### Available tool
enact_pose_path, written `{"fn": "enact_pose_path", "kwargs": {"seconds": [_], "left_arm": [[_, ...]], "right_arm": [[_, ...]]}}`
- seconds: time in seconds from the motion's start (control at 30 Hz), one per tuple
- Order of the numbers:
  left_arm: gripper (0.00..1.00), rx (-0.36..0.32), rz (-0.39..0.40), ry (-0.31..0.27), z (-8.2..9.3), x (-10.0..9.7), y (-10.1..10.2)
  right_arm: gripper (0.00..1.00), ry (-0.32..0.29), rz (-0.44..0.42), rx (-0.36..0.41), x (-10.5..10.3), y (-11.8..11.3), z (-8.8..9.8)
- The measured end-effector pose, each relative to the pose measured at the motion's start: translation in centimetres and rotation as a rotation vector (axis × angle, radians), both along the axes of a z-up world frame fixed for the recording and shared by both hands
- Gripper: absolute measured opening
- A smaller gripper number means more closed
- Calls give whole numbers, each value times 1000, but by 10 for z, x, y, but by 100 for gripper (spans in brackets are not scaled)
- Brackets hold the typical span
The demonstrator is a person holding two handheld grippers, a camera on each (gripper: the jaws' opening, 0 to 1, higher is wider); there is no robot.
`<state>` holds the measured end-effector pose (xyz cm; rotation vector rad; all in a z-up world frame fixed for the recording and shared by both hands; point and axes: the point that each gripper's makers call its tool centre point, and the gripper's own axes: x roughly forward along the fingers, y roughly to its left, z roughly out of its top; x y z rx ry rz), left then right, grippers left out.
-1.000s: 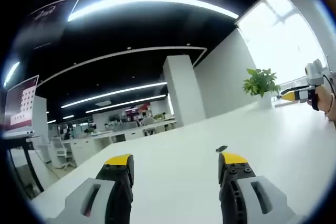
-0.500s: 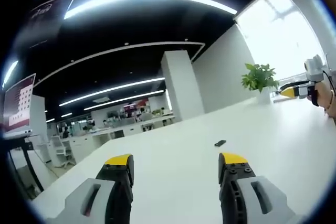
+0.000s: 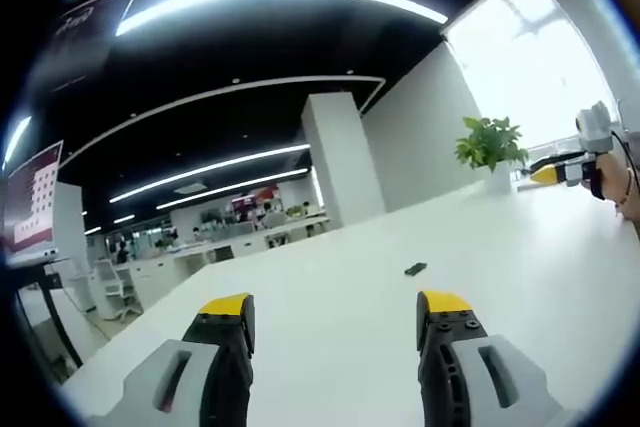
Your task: Snap the two parts of the plastic buckle together until the buckle closes and remains connected.
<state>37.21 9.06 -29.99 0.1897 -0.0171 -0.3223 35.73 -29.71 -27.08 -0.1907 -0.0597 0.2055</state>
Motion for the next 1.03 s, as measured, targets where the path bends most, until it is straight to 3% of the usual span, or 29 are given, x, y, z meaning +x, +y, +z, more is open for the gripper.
{"fn": "enact_pose_path", "kwargs": {"seconds": [0.13,0.43,0.77,1.03], "left_arm": [[67,0,-5,-11,2,-1,-2],[68,27,-15,19,-6,1,-6],[71,9,-60,34,-8,0,-16],[71,14,-27,58,-13,5,-9]], "right_arm": [[44,-21,-23,-18,-1,-2,4],[44,-20,-45,-32,0,-6,3],[44,-2,-36,-44,1,-3,0],[44,17,-22,-47,3,-1,-4]]}}
